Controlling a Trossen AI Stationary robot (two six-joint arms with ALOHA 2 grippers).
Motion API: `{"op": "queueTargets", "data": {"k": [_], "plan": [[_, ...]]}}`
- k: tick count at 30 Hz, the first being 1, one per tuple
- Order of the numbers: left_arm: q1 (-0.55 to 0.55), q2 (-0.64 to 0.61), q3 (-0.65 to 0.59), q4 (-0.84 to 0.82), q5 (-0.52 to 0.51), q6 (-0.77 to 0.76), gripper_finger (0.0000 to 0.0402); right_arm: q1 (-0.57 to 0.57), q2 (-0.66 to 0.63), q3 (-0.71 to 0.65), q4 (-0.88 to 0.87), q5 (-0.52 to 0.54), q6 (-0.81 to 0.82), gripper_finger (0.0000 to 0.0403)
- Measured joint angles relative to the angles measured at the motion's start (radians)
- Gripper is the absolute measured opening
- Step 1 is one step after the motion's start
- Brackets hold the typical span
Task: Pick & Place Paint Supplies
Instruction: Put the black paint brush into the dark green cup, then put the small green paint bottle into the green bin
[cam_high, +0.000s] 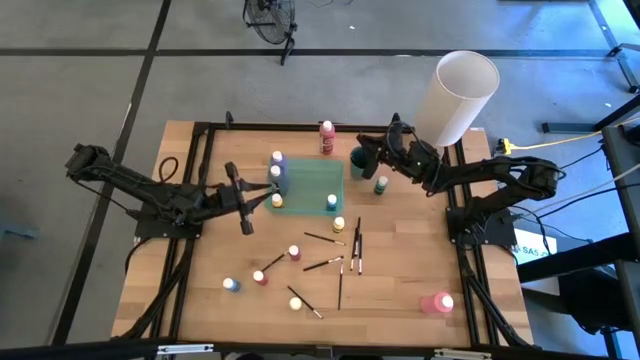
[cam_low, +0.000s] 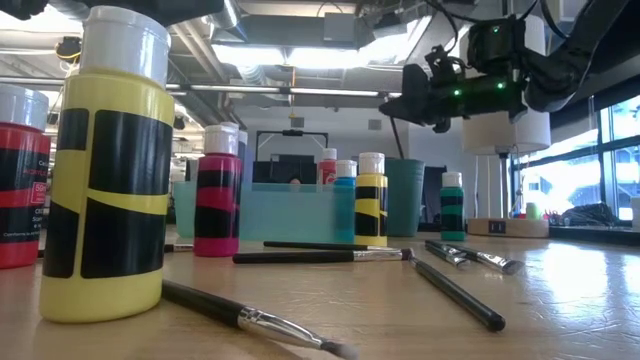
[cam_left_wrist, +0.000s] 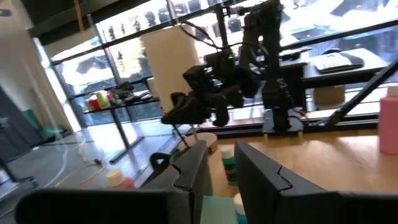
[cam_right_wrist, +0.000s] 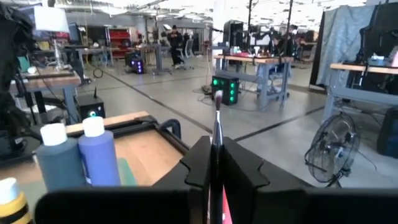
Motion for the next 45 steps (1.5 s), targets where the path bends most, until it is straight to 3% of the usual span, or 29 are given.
{"op": "queueTargets", "data": {"k": [5, 18, 22, 34, 38, 45], "plan": [[0.0, 0.001, 0.0, 0.0, 0.056, -0.013, 0.0069, -0.002, 0.0, 0.0, -0.028, 0.0, -0.002, 0.004], [0.0, 0.001, 0.0, -0.001, 0.054, -0.012, 0.0062, -0.023, 0.0, 0.0, -0.088, -0.001, -0.001, 0.0044], [0.0, 0.001, 0.0, -0.001, 0.054, -0.012, 0.006, -0.02, -0.003, 0.006, -0.073, -0.067, -0.002, 0.006], [-0.001, 0.001, 0.0, -0.033, 0.052, -0.013, 0.006, 0.024, -0.034, 0.075, -0.08, -0.452, 0.048, 0.0211], [-0.001, 0.001, 0.0, -0.069, 0.05, -0.076, 0.0059, 0.055, -0.089, 0.084, -0.077, -0.671, 0.138, 0.0229], [-0.001, 0.001, 0.0, -0.151, 0.052, -0.178, 0.0061, 0.144, -0.203, 0.088, -0.133, -1.176, 0.276, 0.0223]]}}
